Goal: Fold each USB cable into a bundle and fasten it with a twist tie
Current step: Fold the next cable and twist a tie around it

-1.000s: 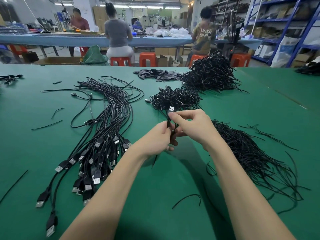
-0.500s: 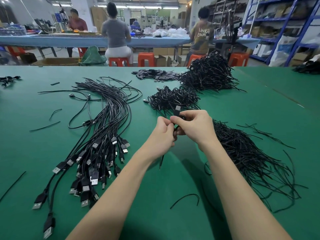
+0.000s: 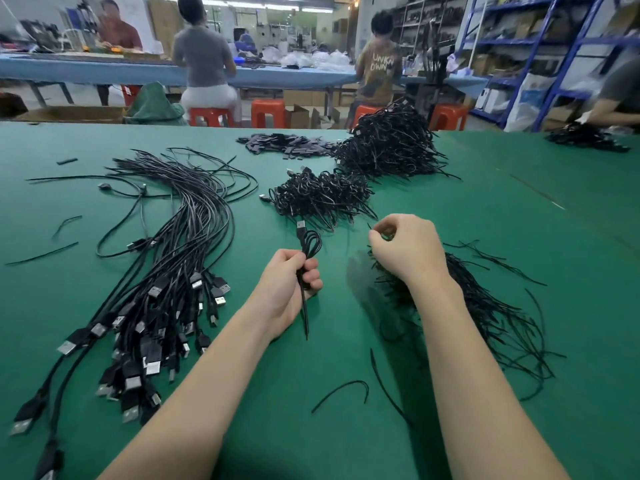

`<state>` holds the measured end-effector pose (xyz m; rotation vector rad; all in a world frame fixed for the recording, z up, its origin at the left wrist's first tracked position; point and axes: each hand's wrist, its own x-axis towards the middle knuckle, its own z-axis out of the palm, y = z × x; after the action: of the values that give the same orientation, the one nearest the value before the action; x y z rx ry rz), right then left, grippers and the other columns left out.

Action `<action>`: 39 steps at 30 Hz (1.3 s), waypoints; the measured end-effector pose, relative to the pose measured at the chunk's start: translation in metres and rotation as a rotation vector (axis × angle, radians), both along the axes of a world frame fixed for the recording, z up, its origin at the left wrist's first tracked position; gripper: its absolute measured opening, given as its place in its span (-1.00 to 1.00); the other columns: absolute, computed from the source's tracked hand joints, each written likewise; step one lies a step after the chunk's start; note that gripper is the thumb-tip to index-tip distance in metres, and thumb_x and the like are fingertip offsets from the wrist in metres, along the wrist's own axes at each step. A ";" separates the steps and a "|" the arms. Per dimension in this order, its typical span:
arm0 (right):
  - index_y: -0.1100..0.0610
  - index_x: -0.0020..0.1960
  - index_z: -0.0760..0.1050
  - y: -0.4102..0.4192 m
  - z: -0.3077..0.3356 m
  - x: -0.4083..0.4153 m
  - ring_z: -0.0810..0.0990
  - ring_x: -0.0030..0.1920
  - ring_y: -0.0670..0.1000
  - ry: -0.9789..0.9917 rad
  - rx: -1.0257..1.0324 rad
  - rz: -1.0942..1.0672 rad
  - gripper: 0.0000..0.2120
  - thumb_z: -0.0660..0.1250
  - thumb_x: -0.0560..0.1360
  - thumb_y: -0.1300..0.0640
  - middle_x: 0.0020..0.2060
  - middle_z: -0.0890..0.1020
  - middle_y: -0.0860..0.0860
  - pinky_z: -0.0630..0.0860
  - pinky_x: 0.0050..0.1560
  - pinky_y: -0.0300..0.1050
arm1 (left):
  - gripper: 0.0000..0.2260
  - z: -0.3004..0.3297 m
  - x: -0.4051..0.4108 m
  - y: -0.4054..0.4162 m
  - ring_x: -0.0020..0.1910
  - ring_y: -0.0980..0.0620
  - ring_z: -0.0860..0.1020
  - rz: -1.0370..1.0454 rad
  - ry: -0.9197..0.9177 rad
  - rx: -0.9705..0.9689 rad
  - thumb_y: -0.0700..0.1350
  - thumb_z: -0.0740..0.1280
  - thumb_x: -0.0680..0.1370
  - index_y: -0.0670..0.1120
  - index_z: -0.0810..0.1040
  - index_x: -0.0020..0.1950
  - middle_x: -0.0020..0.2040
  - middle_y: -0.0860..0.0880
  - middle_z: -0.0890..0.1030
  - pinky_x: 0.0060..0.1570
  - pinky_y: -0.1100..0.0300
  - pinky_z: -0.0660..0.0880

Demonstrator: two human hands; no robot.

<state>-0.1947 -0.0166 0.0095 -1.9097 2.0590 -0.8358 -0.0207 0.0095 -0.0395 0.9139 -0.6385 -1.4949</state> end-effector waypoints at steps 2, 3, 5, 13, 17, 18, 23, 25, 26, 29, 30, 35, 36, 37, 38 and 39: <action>-0.05 0.24 0.57 -0.001 -0.001 -0.008 0.33 0.43 0.18 0.123 0.070 -0.122 -0.70 0.30 0.55 -0.10 0.31 0.51 0.08 0.32 0.38 0.31 | -0.84 -0.001 0.000 -0.001 -0.42 0.07 0.28 -0.005 -0.007 -0.004 -0.28 0.04 0.70 -0.09 0.23 -0.05 -0.27 -0.07 0.38 -0.45 0.25 0.33; -0.05 0.32 0.51 -0.001 -0.002 -0.011 0.22 0.51 0.21 0.157 0.160 -0.166 -0.63 0.30 0.55 -0.13 0.40 0.41 0.11 0.16 0.42 0.46 | -0.84 -0.001 0.000 -0.002 -0.42 0.07 0.28 -0.009 -0.014 -0.006 -0.28 0.05 0.70 -0.09 0.24 -0.05 -0.27 -0.07 0.38 -0.44 0.25 0.34; -0.04 0.44 0.38 0.000 -0.006 -0.014 0.06 0.58 0.27 0.140 0.358 -0.205 -0.50 0.30 0.54 -0.15 0.51 0.26 0.17 -0.01 0.42 0.59 | -0.84 -0.002 -0.002 -0.002 -0.42 0.07 0.29 -0.017 -0.021 -0.009 -0.27 0.05 0.71 -0.10 0.24 -0.05 -0.27 -0.06 0.38 -0.44 0.25 0.34; -0.01 0.48 0.35 -0.001 -0.015 0.002 0.29 0.47 0.22 0.181 0.385 -0.081 -0.46 0.30 0.55 -0.14 0.45 0.39 0.10 0.27 0.40 0.28 | -0.84 -0.002 -0.003 -0.001 -0.42 0.08 0.29 -0.036 -0.026 -0.015 -0.27 0.04 0.71 -0.10 0.24 -0.05 -0.27 -0.06 0.38 -0.44 0.24 0.34; 0.06 0.20 0.47 0.000 -0.011 0.011 0.35 0.41 0.20 0.162 0.324 -0.119 -0.58 0.35 0.51 -0.21 0.16 0.51 0.05 0.22 0.42 0.43 | -0.84 0.000 -0.004 0.000 -0.42 0.08 0.28 -0.036 -0.020 -0.010 -0.27 0.04 0.71 -0.10 0.23 -0.05 -0.27 -0.06 0.37 -0.43 0.24 0.33; 0.08 0.09 0.46 0.000 -0.010 0.011 0.39 0.37 0.19 0.151 0.282 -0.127 -0.64 0.34 0.51 -0.19 0.02 0.49 0.03 0.22 0.42 0.43 | -0.84 0.000 -0.004 0.000 -0.42 0.07 0.28 -0.035 -0.017 -0.008 -0.27 0.04 0.71 -0.10 0.24 -0.05 -0.27 -0.06 0.37 -0.43 0.24 0.33; 0.10 0.24 0.54 0.002 -0.006 0.012 0.48 0.29 0.16 0.066 0.137 -0.112 -0.64 0.33 0.55 -0.09 0.00 0.59 0.04 0.38 0.37 0.21 | -0.84 0.000 -0.003 0.001 -0.43 0.08 0.29 -0.035 -0.013 -0.012 -0.27 0.04 0.70 -0.10 0.24 -0.05 -0.27 -0.07 0.38 -0.44 0.25 0.33; 0.11 0.31 0.52 0.002 -0.008 0.012 0.50 0.27 0.16 0.063 0.100 -0.098 -0.60 0.32 0.55 -0.06 0.06 0.63 0.06 0.42 0.34 0.16 | -0.84 -0.001 -0.003 0.000 -0.43 0.08 0.29 -0.037 -0.013 -0.012 -0.27 0.04 0.70 -0.10 0.24 -0.06 -0.28 -0.06 0.38 -0.44 0.25 0.33; 0.13 0.31 0.52 0.002 -0.009 0.012 0.51 0.25 0.15 0.056 0.078 -0.083 -0.60 0.32 0.55 -0.05 0.05 0.64 0.07 0.46 0.29 0.13 | -0.84 -0.001 -0.003 0.000 -0.43 0.08 0.29 -0.036 -0.011 -0.012 -0.27 0.04 0.70 -0.10 0.24 -0.06 -0.28 -0.06 0.38 -0.45 0.25 0.34; 0.22 0.35 0.51 0.002 -0.011 0.013 0.56 0.14 0.15 -0.018 -0.065 -0.026 -0.59 0.31 0.57 0.04 0.08 0.67 0.13 0.55 0.10 0.02 | -0.83 -0.003 -0.003 -0.002 -0.43 0.07 0.29 -0.034 0.005 -0.012 -0.27 0.05 0.70 -0.10 0.24 -0.07 -0.29 -0.06 0.39 -0.46 0.25 0.34; 0.22 0.38 0.51 0.003 -0.010 0.014 0.57 0.16 0.14 -0.042 -0.140 -0.017 -0.59 0.31 0.58 0.08 0.11 0.67 0.12 0.56 0.14 0.01 | -0.83 -0.003 -0.002 -0.002 -0.44 0.07 0.29 -0.033 0.009 -0.012 -0.27 0.05 0.70 -0.10 0.24 -0.07 -0.29 -0.06 0.39 -0.47 0.25 0.34; 0.09 0.09 0.71 0.004 0.002 0.017 0.67 -0.07 -0.14 -0.355 -0.423 0.044 -0.78 0.34 0.55 0.26 -0.08 0.73 -0.07 0.60 0.07 -0.23 | -0.84 -0.004 -0.002 -0.002 -0.44 0.07 0.30 -0.034 0.004 -0.013 -0.28 0.06 0.70 -0.10 0.25 -0.06 -0.30 -0.06 0.40 -0.47 0.25 0.36; 0.06 0.02 0.72 0.004 0.003 0.017 0.67 -0.13 -0.19 -0.397 -0.422 0.055 -0.79 0.36 0.54 0.27 -0.15 0.72 -0.12 0.59 0.01 -0.30 | -0.84 -0.004 -0.003 -0.002 -0.44 0.07 0.30 -0.031 0.000 -0.011 -0.28 0.06 0.70 -0.10 0.25 -0.06 -0.30 -0.06 0.40 -0.46 0.25 0.36; 0.04 -0.03 0.73 0.004 0.003 0.016 0.66 -0.16 -0.23 -0.417 -0.409 0.065 -0.80 0.38 0.52 0.26 -0.21 0.71 -0.16 0.56 -0.04 -0.39 | -0.84 -0.003 -0.003 -0.002 -0.44 0.07 0.30 -0.030 -0.003 -0.009 -0.28 0.06 0.70 -0.10 0.25 -0.06 -0.30 -0.05 0.40 -0.46 0.25 0.35; 0.01 -0.07 0.73 0.003 0.002 0.016 0.65 -0.20 -0.26 -0.426 -0.384 0.074 -0.82 0.40 0.51 0.24 -0.25 0.69 -0.19 0.52 -0.09 -0.47 | -0.84 -0.003 -0.003 -0.002 -0.44 0.07 0.30 -0.029 -0.005 -0.008 -0.28 0.06 0.70 -0.10 0.25 -0.06 -0.31 -0.05 0.41 -0.46 0.24 0.35; 0.00 -0.09 0.73 0.002 0.001 0.015 0.63 -0.22 -0.30 -0.425 -0.349 0.082 -0.84 0.42 0.50 0.22 -0.29 0.68 -0.22 0.47 -0.14 -0.53 | -0.84 -0.003 -0.003 -0.002 -0.44 0.07 0.30 -0.029 -0.005 -0.006 -0.28 0.06 0.70 -0.10 0.25 -0.06 -0.31 -0.05 0.41 -0.46 0.24 0.35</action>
<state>-0.1801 -0.0151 0.0108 -1.7556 1.6526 -1.5094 -0.0239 0.0080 -0.0420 0.9072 -0.6616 -1.5158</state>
